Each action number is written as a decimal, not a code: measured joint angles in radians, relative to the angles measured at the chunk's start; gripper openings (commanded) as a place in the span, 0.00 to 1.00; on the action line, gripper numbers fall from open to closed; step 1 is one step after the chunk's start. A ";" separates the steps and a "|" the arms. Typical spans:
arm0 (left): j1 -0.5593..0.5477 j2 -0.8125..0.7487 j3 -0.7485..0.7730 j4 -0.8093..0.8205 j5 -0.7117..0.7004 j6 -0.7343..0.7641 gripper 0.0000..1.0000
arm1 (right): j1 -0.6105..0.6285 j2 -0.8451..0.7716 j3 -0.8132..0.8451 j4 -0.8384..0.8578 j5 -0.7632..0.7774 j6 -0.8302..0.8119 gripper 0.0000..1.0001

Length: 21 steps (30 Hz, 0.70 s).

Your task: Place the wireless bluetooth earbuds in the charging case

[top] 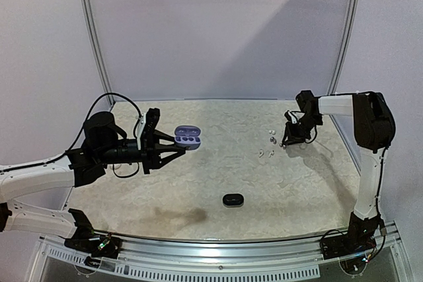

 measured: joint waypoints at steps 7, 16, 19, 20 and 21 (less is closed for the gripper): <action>0.000 0.000 0.000 0.000 0.000 0.010 0.00 | 0.021 -0.027 -0.038 -0.009 -0.012 0.000 0.26; 0.000 0.000 0.000 0.000 0.000 0.014 0.00 | 0.038 -0.065 -0.096 -0.008 -0.029 0.000 0.27; 0.000 0.000 0.000 0.000 0.002 0.014 0.00 | 0.045 -0.086 -0.128 -0.009 -0.039 0.000 0.28; 0.000 0.000 0.000 0.000 0.003 0.014 0.00 | 0.047 -0.091 -0.135 -0.008 -0.042 0.000 0.29; 0.000 0.000 0.000 0.000 0.003 0.014 0.00 | 0.048 -0.097 -0.144 -0.007 -0.047 0.001 0.29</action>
